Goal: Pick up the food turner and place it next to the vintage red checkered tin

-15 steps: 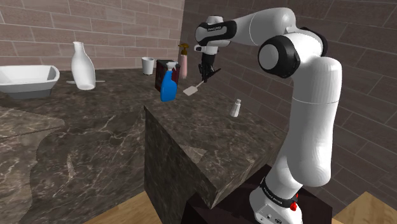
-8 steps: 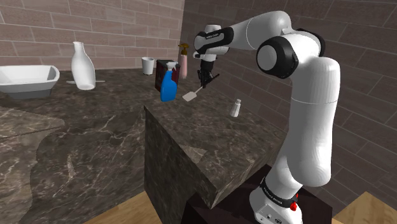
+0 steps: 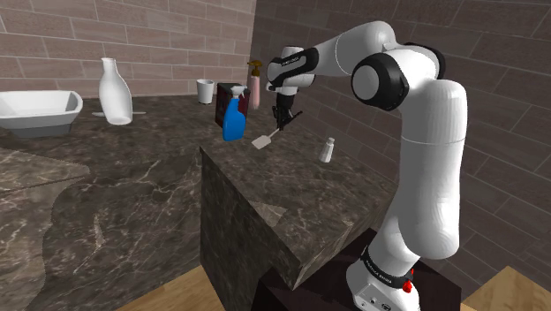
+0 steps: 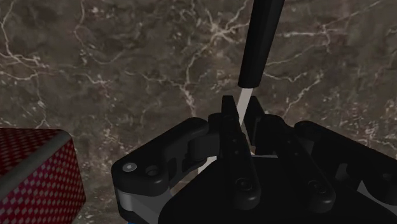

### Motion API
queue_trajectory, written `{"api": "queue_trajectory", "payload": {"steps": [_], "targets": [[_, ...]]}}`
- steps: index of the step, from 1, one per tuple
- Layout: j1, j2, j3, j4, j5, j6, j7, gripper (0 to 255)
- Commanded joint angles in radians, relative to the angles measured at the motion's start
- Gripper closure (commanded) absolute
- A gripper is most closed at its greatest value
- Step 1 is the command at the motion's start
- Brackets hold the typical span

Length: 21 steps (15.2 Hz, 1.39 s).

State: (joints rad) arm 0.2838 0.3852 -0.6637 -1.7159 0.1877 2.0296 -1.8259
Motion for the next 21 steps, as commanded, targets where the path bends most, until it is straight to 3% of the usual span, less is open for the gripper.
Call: {"api": "queue_trajectory", "payload": {"steps": [1,9,17,18,21], "targets": [[-0.004,0.014,0.005,-0.012,0.010,0.024,-0.005,255],[-0.016,0.061,0.024,-0.060,0.044,0.112,-0.022,255],[-0.016,0.061,0.024,-0.060,0.044,0.111,-0.022,255],[-0.016,0.061,0.024,-0.060,0.044,0.111,-0.022,0],[-0.016,0.061,0.024,-0.060,0.044,0.111,-0.022,0]]}}
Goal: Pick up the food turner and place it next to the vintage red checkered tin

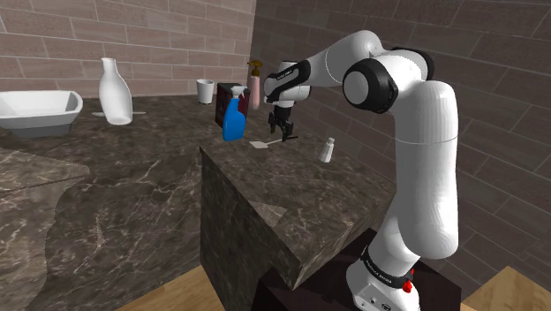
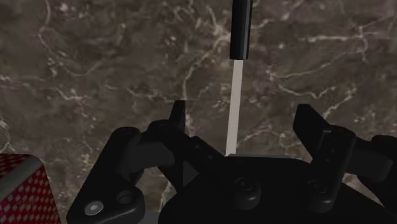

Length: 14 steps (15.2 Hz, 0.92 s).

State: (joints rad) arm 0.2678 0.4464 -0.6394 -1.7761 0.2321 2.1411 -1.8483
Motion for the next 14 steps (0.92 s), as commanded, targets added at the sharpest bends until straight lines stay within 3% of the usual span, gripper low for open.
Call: {"api": "queue_trajectory", "payload": {"steps": [1,6,14], "targets": [[0.000,0.000,0.000,0.000,0.000,0.000,0.000,0],[0.019,-0.056,-0.022,0.057,-0.041,-0.104,0.026,0],[0.019,-0.056,-0.022,0.057,-0.041,-0.104,0.026,0]]}}
